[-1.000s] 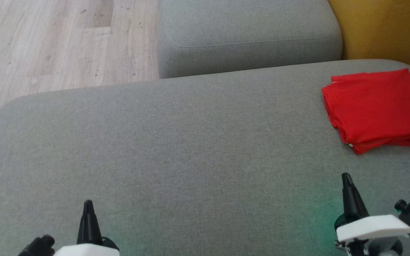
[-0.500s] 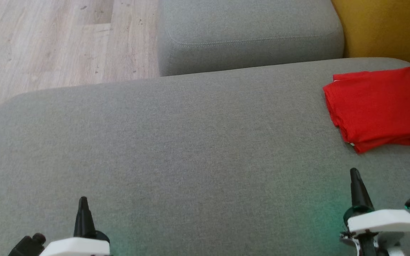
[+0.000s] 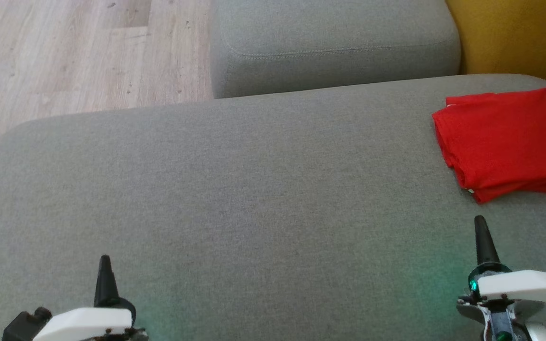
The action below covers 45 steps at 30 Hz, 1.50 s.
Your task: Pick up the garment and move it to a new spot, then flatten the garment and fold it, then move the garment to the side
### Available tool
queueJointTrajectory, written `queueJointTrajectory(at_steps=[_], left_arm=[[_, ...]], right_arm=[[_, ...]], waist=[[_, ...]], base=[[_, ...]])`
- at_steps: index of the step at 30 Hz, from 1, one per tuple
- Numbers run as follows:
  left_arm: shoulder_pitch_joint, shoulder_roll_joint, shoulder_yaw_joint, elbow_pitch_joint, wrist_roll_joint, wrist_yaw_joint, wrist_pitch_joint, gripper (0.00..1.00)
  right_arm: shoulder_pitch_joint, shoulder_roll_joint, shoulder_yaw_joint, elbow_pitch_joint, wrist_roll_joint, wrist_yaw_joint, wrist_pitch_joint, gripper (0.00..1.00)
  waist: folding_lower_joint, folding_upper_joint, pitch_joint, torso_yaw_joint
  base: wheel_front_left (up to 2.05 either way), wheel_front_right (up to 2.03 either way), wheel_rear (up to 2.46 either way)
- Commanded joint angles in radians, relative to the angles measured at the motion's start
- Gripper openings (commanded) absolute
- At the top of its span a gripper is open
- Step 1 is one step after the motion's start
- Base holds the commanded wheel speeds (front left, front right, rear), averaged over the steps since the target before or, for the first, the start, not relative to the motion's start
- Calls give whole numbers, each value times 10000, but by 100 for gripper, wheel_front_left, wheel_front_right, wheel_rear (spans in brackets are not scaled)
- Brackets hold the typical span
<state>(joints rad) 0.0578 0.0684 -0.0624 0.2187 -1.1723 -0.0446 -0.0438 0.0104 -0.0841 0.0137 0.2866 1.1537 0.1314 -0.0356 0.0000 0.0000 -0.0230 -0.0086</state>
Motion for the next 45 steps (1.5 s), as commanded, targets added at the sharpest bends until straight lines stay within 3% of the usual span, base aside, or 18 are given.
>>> queueJointTrajectory(at_steps=[1,40,45], left_arm=[[-616,152,349,-244,-316,-104,69,0],[-1604,121,1325,235,-4631,-847,1213,0],[-1625,105,1365,245,-4695,-861,1252,0]], right_arm=[[-559,-48,21,-380,348,-5,84,0],[-1143,105,-938,-436,4732,-7,1210,0],[-1156,120,-973,-436,4800,-7,1246,0]], waist=[[0,0,11,4],[0,0,257,85],[0,0,262,86]], base=[[0,0,0],[0,0,0],[0,0,0]])
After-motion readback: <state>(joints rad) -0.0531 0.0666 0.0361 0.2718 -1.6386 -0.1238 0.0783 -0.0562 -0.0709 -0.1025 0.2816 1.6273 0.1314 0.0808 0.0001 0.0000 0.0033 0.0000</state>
